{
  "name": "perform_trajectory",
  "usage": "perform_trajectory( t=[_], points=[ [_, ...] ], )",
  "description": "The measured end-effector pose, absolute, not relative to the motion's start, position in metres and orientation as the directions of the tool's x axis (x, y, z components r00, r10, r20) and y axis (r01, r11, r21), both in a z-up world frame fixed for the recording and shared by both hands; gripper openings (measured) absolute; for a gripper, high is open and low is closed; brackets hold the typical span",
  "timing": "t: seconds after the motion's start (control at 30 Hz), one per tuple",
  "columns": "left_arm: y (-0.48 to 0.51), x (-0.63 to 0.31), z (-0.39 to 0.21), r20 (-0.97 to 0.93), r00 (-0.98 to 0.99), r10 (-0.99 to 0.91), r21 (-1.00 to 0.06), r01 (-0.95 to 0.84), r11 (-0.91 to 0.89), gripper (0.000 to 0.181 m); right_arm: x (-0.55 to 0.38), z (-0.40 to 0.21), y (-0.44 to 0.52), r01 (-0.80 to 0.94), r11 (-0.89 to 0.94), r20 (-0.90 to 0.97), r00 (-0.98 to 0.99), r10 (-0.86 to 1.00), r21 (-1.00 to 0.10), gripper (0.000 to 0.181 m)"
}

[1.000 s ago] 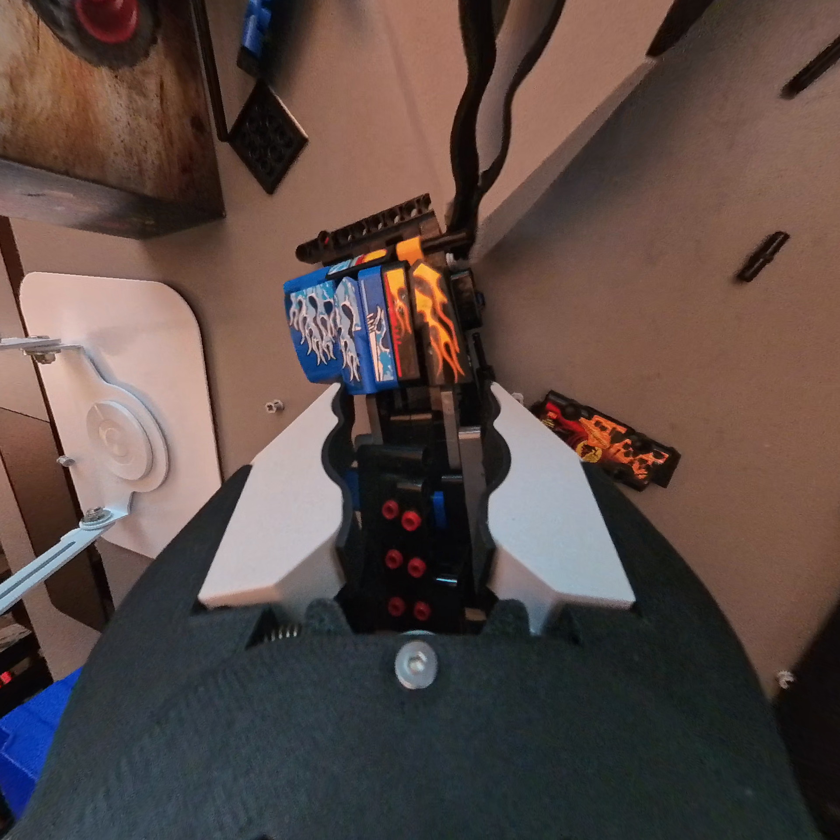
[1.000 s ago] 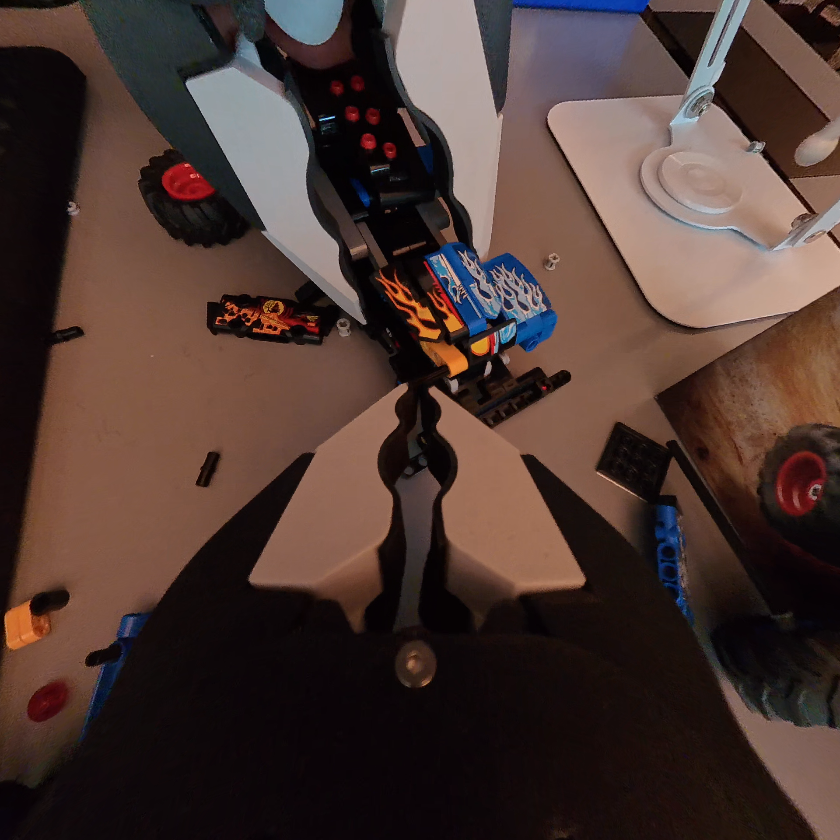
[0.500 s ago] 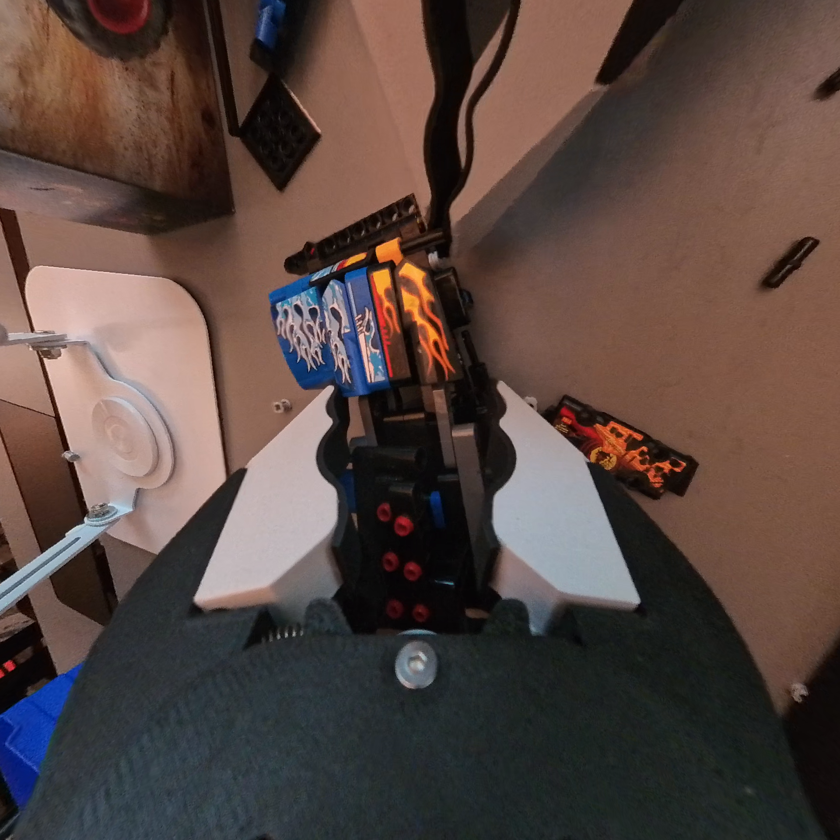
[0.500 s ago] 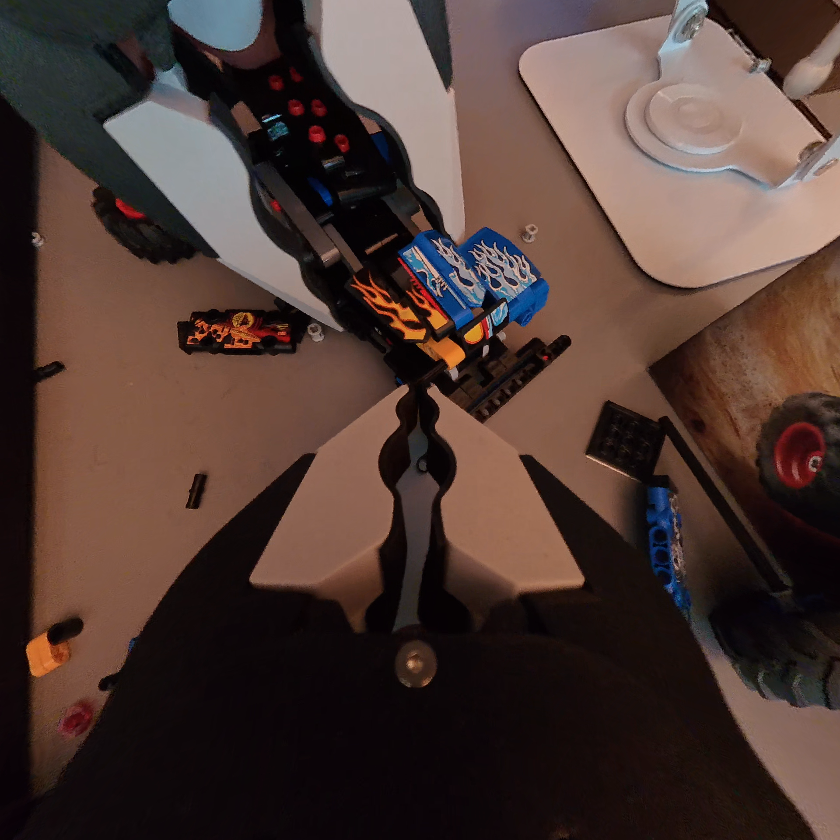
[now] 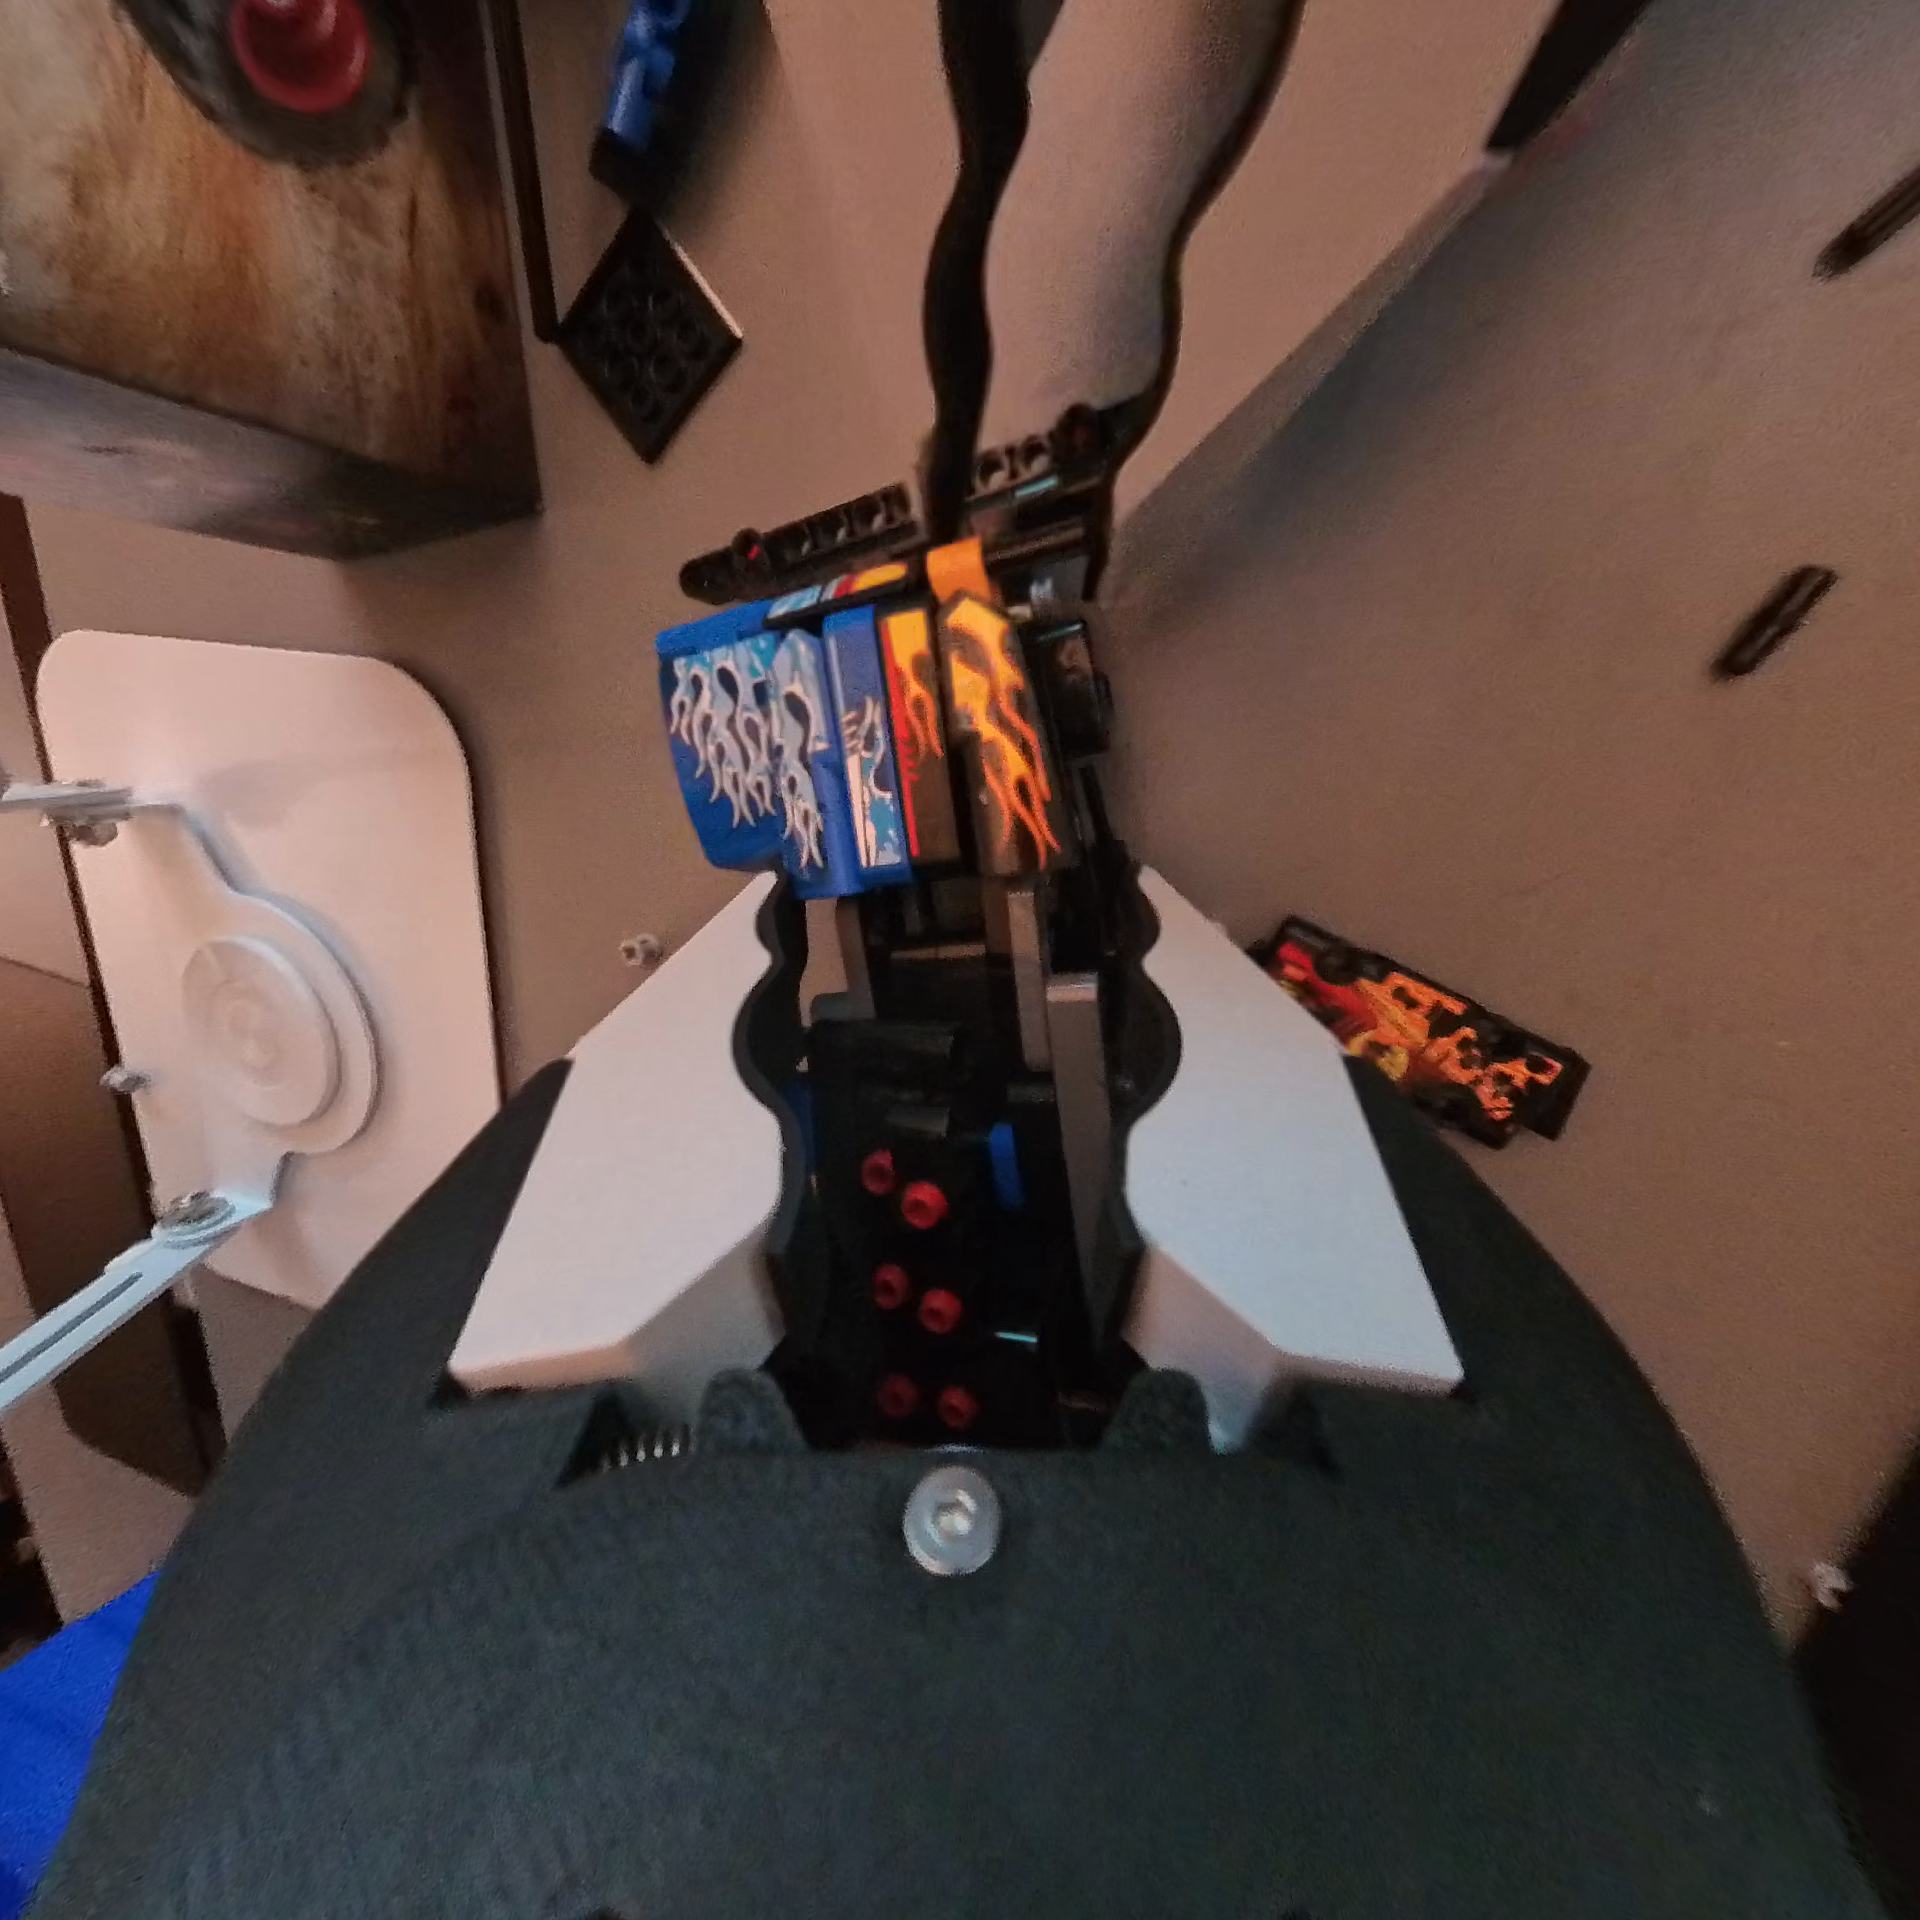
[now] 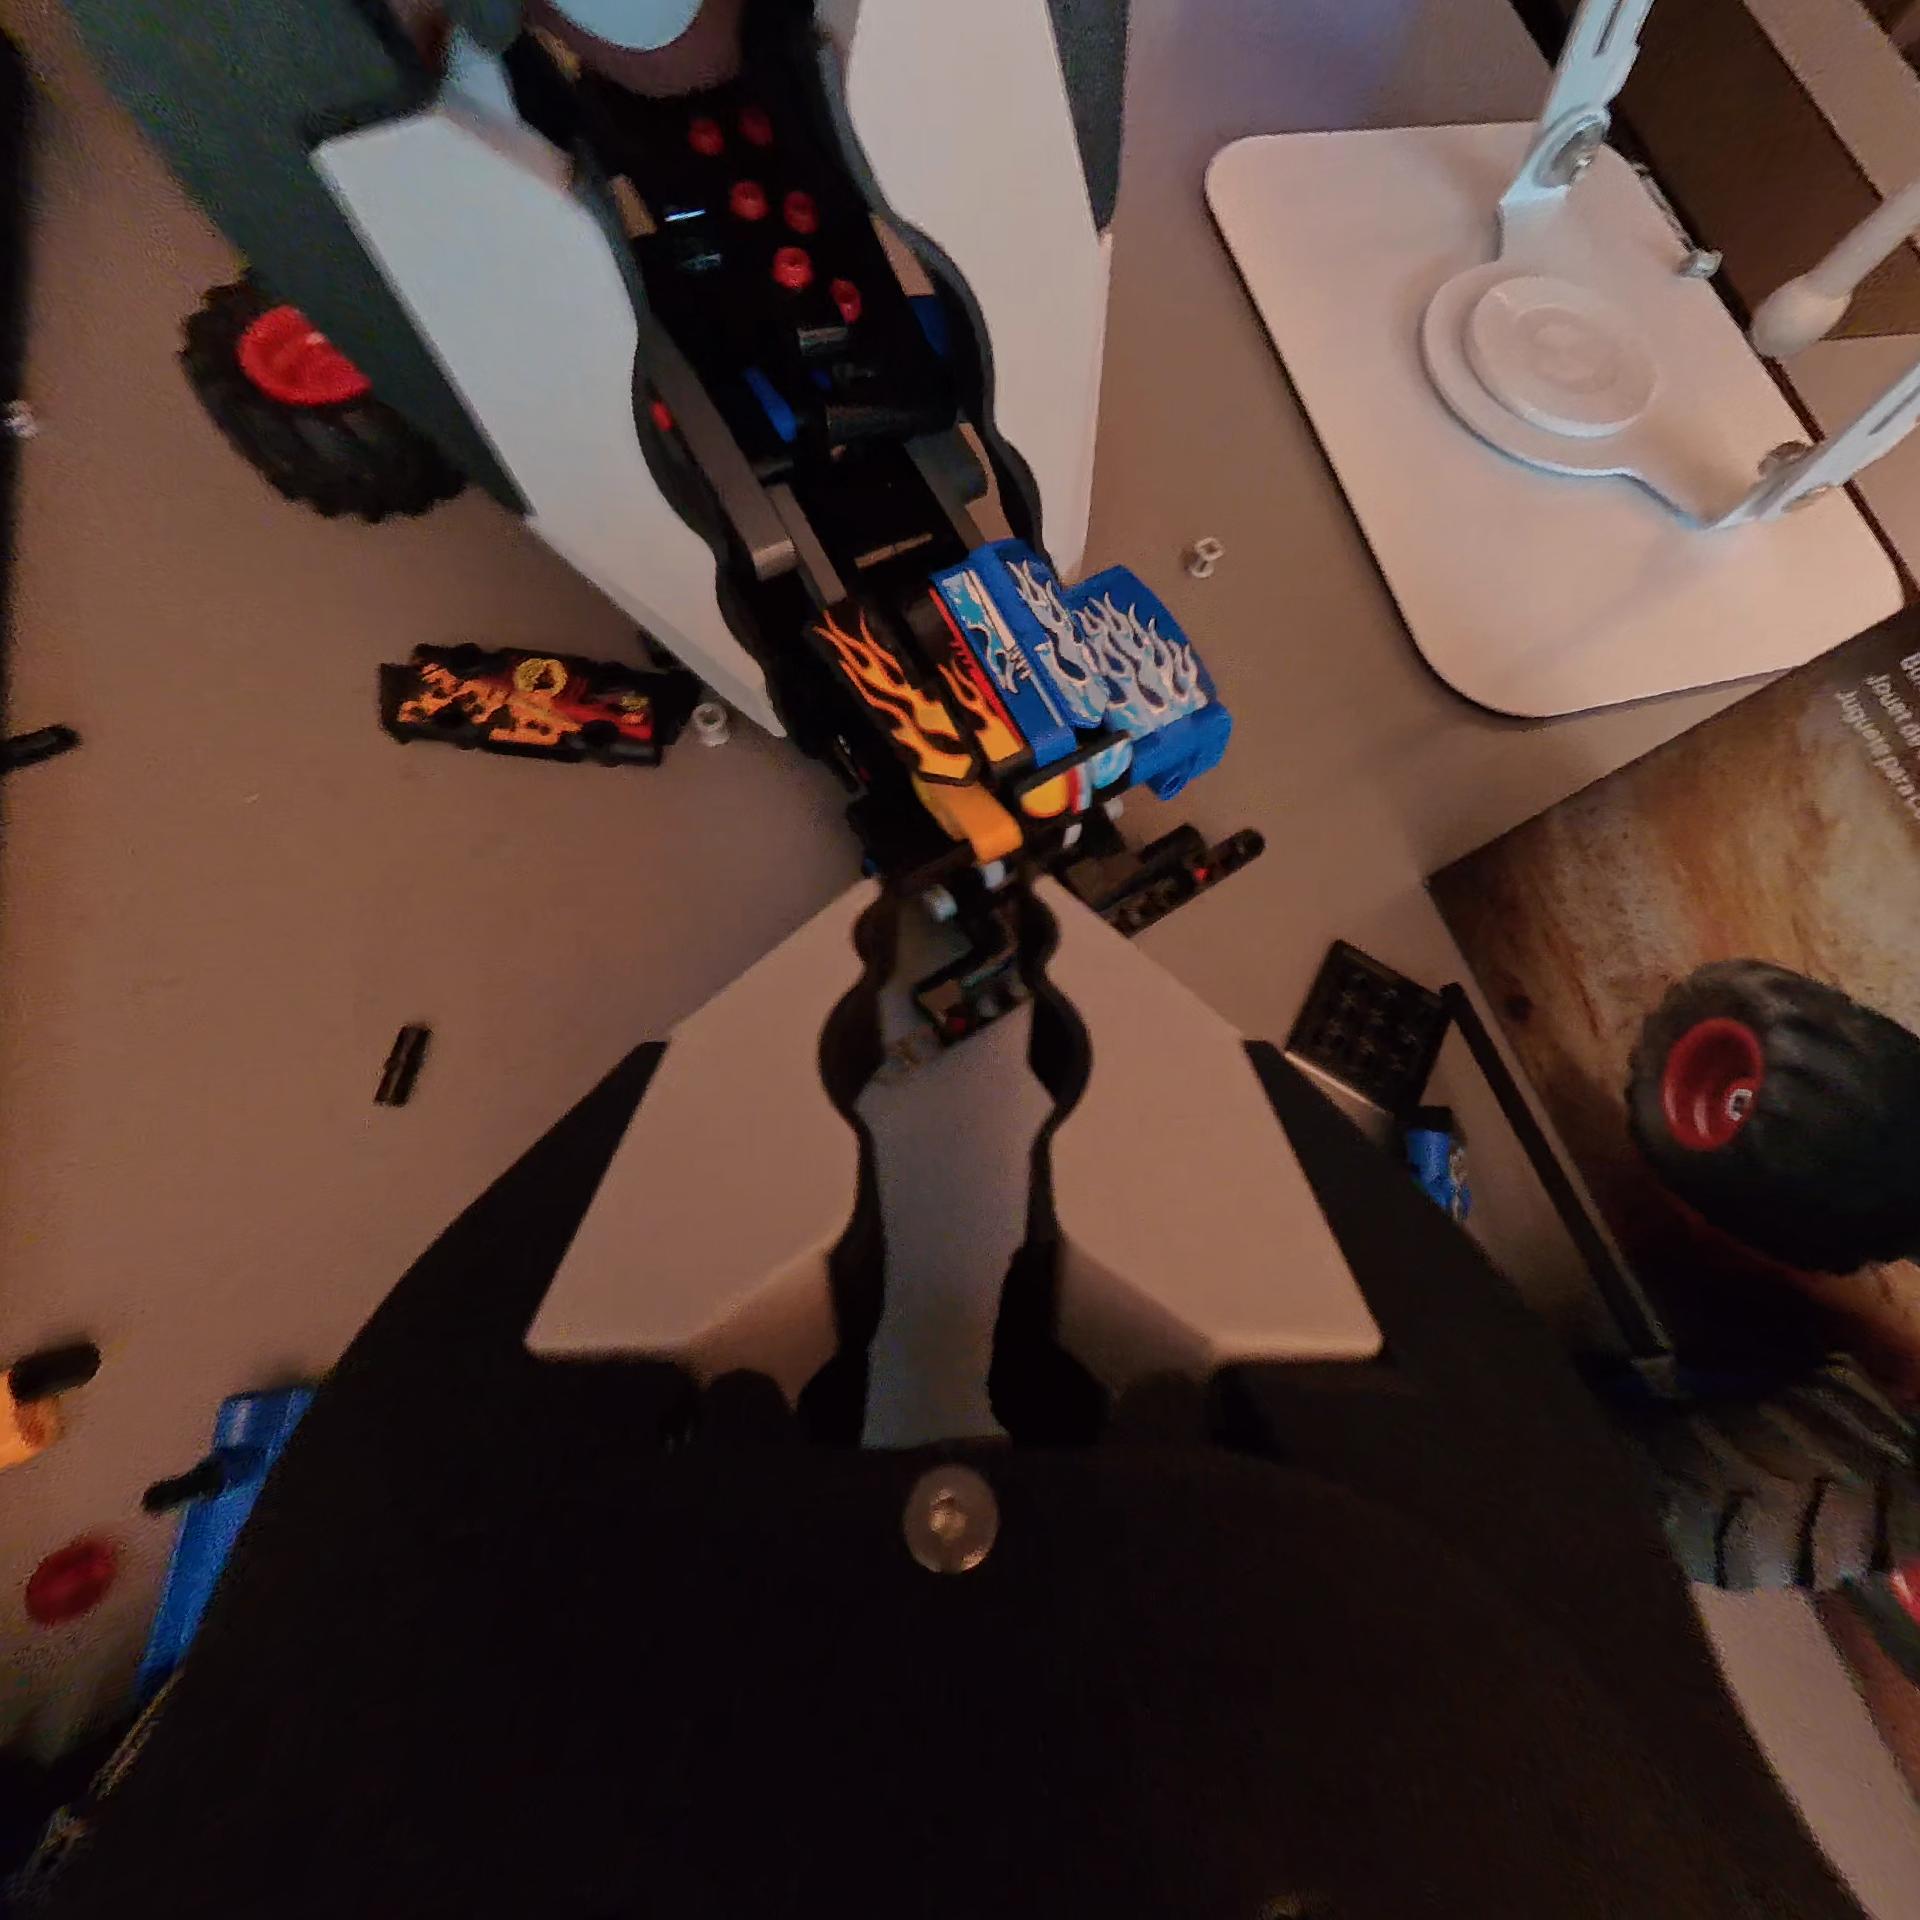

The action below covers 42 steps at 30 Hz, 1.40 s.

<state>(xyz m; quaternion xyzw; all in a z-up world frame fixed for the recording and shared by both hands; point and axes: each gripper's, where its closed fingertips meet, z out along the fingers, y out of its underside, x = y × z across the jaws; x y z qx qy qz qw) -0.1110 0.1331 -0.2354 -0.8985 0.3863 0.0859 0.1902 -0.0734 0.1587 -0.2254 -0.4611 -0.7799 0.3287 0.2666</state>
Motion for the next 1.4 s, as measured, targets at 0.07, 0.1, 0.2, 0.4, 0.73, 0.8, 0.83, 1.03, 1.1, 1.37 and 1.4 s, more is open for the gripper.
perform_trajectory(
  t=[0.07, 0.1, 0.2, 0.4, 0.73, 0.8, 0.83, 1.03, 1.1, 1.37, 1.4],
  points=[
    [0.132, -0.106, -0.235, -0.289, 0.665, -0.689, -0.286, -0.747, -0.601, 0.057, -0.068, -0.224, 0.161, 0.546, 0.352, 0.109, -0.428, 0.897, -0.76, 0.036],
    [0.131, -0.104, -0.235, -0.289, 0.648, -0.705, -0.285, -0.761, -0.583, 0.056, -0.068, -0.224, 0.161, 0.546, 0.349, 0.113, -0.419, 0.901, -0.762, 0.048],
    [0.127, -0.096, -0.235, -0.285, 0.605, -0.744, -0.29, -0.794, -0.535, 0.054, -0.068, -0.223, 0.156, 0.514, 0.357, 0.116, -0.441, 0.89, -0.78, 0.063],
    [0.125, -0.092, -0.234, -0.285, 0.567, -0.773, -0.288, -0.82, -0.495, 0.053, -0.071, -0.227, 0.149, 0.506, 0.321, 0.032, -0.499, 0.866, -0.8, 0.073],
    [0.128, -0.096, -0.235, -0.305, 0.561, -0.77, -0.265, -0.826, -0.497, 0.056, -0.066, -0.228, 0.144, 0.514, 0.333, 0.013, -0.529, 0.848, -0.791, 0.036],
    [0.127, -0.095, -0.235, -0.307, 0.554, -0.774, -0.265, -0.831, -0.49, 0.056, -0.064, -0.228, 0.142, 0.535, 0.312, -0.018, -0.524, 0.852, -0.785, 0.037],
    [0.126, -0.093, -0.234, -0.3, 0.547, -0.782, -0.281, -0.834, -0.475, 0.053, -0.058, -0.228, 0.139, 0.555, 0.29, -0.06, -0.528, 0.847, -0.78, 0.04],
    [0.128, -0.082, -0.226, -0.498, 0.416, -0.761, -0.217, -0.909, -0.355, 0.053, -0.04, -0.214, 0.15, 0.546, 0.211, -0.126, -0.514, 0.849, -0.81, 0.056],
    [0.129, -0.078, -0.223, -0.598, 0.334, -0.728, -0.162, -0.941, -0.298, 0.052, -0.037, -0.196, 0.156, 0.497, 0.146, -0.147, -0.503, 0.851, -0.855, 0.052],
    [0.122, -0.062, -0.211, -0.865, 0.161, -0.475, -0.072, -0.977, -0.201, 0.053, -0.024, -0.191, 0.142, 0.462, 0.238, -0.063, -0.547, 0.835, -0.855, 0.0],
    [0.118, -0.06, -0.212, -0.867, 0.159, -0.473, -0.073, -0.978, -0.195, 0.054, -0.023, -0.191, 0.141, 0.446, 0.269, -0.027, -0.554, 0.832, -0.854, 0.0]
  ],
)
